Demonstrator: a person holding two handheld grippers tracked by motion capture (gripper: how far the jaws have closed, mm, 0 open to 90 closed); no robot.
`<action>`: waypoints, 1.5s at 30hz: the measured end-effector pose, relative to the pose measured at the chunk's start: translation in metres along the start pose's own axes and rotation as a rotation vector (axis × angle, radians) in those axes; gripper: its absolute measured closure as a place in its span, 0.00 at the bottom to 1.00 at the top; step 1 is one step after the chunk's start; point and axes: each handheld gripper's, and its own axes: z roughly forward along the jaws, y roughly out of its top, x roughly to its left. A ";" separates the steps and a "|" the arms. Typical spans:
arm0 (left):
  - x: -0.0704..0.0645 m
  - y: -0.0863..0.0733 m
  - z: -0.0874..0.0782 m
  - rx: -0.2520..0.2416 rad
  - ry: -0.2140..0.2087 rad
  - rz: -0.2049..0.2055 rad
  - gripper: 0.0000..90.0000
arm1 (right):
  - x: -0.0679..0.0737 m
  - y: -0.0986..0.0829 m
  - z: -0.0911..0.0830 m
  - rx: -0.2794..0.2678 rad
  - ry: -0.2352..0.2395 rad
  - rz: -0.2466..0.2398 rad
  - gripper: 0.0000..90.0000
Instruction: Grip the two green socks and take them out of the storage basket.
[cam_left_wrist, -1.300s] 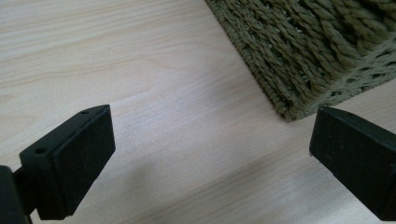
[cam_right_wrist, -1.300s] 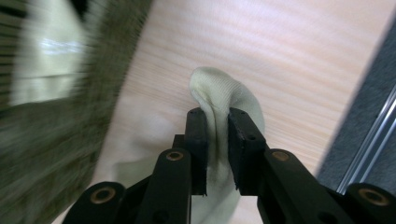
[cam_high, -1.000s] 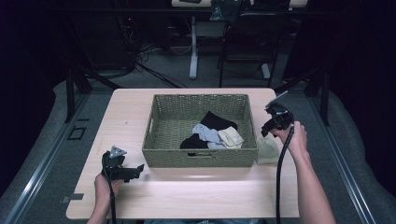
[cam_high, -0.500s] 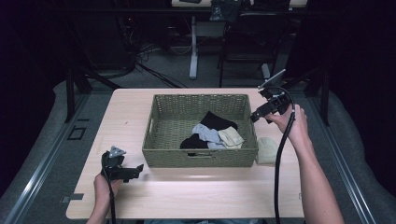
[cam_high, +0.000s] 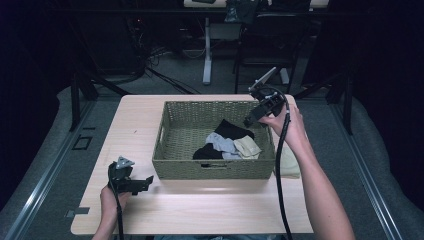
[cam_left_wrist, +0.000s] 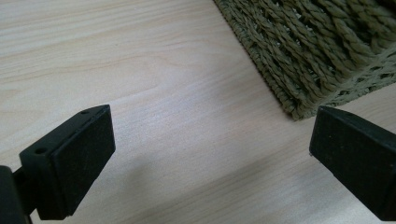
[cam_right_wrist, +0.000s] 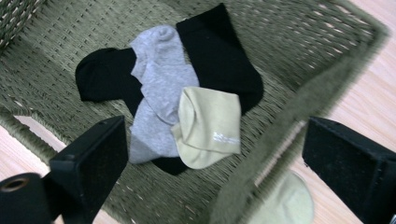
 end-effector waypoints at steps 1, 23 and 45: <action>0.000 0.000 0.000 -0.003 0.004 0.001 0.00 | 0.000 0.000 0.000 0.000 0.000 0.000 0.06; -0.001 0.001 0.000 -0.012 -0.005 0.003 0.00 | 0.012 0.017 0.078 0.125 0.032 -0.006 0.06; -0.002 0.002 0.000 -0.012 -0.010 0.007 0.00 | 0.013 0.008 0.149 0.250 0.014 0.024 0.49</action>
